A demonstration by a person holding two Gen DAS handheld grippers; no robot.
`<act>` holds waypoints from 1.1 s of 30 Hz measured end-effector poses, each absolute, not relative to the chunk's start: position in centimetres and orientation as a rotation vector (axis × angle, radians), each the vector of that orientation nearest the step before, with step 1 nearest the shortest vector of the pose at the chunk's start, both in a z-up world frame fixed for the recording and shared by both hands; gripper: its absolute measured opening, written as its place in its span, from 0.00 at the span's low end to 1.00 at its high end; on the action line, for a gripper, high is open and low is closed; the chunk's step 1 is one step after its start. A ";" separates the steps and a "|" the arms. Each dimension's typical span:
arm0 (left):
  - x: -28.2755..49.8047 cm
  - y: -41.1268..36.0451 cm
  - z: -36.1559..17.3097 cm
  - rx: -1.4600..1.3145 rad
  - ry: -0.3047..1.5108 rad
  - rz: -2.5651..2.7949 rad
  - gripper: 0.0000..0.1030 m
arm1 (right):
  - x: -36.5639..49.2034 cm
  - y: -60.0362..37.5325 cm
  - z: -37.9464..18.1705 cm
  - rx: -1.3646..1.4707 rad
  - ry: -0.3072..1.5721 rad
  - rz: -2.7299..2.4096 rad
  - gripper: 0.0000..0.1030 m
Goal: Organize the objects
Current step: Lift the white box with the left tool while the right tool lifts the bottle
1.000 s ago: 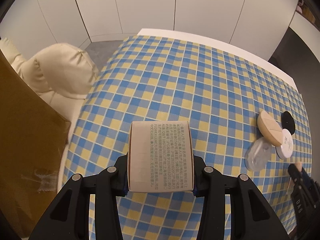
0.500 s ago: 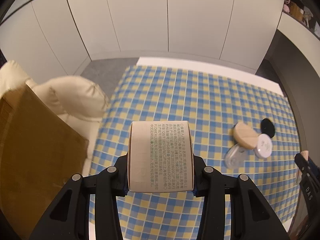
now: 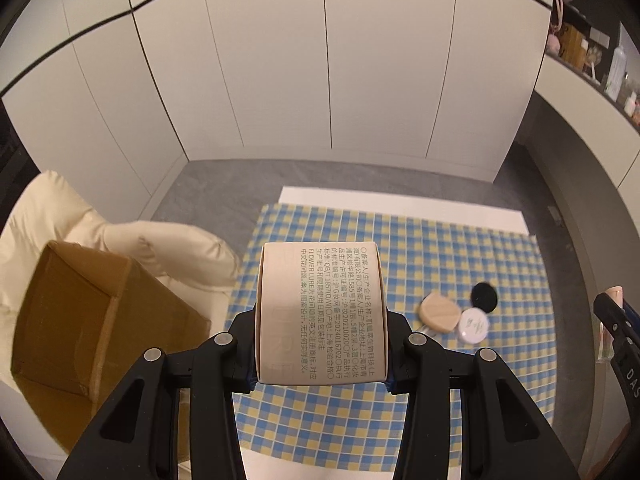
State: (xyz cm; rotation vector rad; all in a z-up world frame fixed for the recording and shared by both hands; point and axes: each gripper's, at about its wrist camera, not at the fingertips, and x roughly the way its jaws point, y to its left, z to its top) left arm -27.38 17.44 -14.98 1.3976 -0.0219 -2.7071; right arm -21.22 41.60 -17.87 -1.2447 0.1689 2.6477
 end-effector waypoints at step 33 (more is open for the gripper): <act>-20.5 17.2 1.0 1.139 -0.020 -2.884 0.43 | -15.1 37.1 -0.1 -1.003 -0.039 2.772 0.28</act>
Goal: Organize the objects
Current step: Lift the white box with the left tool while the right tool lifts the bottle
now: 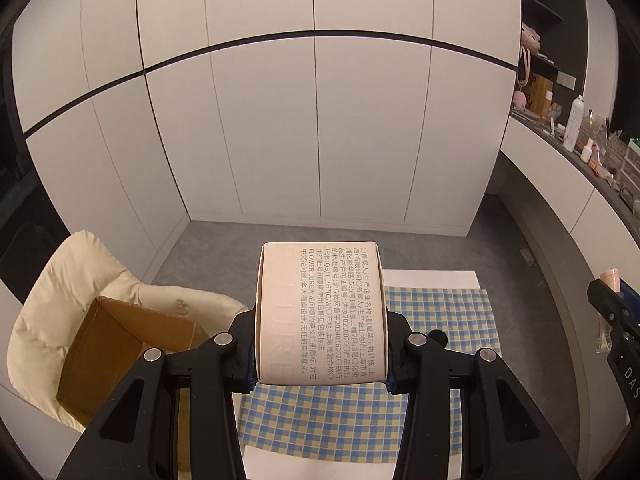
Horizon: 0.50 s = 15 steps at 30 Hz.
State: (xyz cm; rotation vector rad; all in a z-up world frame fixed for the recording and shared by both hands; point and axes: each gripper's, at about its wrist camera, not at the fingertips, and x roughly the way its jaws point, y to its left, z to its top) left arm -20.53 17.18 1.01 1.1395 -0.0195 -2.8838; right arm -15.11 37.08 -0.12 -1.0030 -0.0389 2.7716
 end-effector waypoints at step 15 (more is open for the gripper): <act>-19.0 15.6 0.1 1.153 -0.020 -2.853 0.43 | -13.7 36.4 -0.2 -1.011 -0.042 2.787 0.28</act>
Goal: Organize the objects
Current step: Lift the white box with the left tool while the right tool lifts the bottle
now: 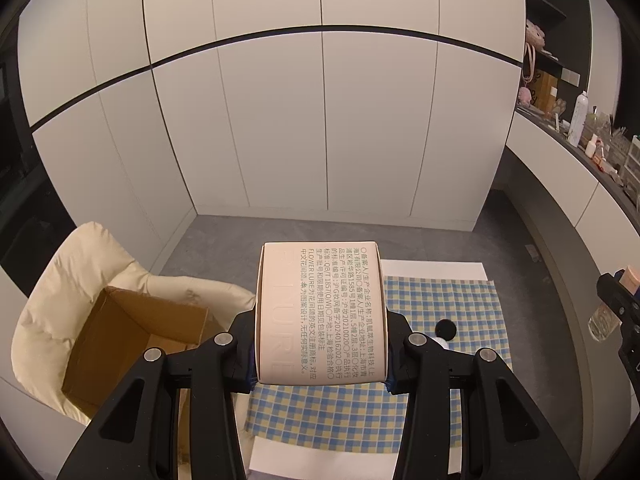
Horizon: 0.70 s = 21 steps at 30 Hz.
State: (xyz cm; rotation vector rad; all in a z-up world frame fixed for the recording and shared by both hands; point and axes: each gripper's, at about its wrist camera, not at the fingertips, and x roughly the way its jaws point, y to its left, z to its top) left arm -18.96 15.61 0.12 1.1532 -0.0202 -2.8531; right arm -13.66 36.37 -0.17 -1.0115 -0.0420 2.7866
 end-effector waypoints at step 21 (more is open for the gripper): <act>-9.4 15.0 -1.6 1.191 -0.004 -2.896 0.43 | -5.4 34.2 -2.0 -1.063 -0.035 2.828 0.28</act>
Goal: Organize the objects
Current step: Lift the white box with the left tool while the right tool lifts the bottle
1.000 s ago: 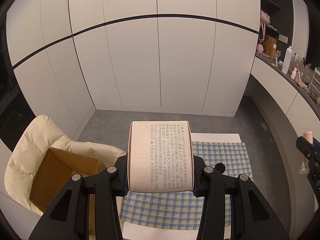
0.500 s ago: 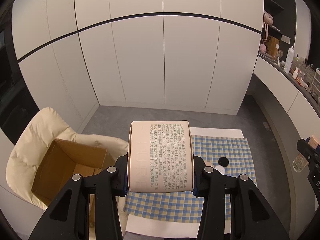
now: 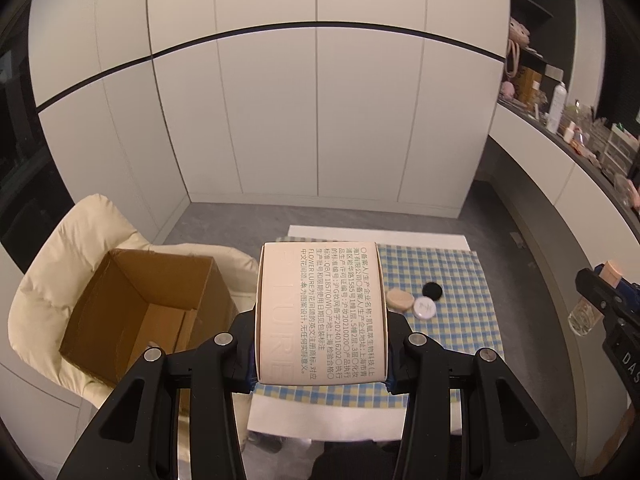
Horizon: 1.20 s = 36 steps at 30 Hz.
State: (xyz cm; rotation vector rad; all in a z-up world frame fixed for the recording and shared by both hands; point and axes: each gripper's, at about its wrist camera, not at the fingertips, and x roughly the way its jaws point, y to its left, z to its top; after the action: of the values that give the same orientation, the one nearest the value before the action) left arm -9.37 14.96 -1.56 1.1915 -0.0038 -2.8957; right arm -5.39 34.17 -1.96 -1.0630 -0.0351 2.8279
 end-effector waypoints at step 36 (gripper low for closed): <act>4.3 12.9 -9.3 1.328 -0.083 -2.848 0.43 | 10.5 33.1 -12.2 -1.292 -0.098 2.796 0.28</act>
State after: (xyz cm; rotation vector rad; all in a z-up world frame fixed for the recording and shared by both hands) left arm 4.30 12.87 -9.34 1.3284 -0.0831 -2.8479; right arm 10.46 33.14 -12.21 -1.2920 -0.0978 2.7958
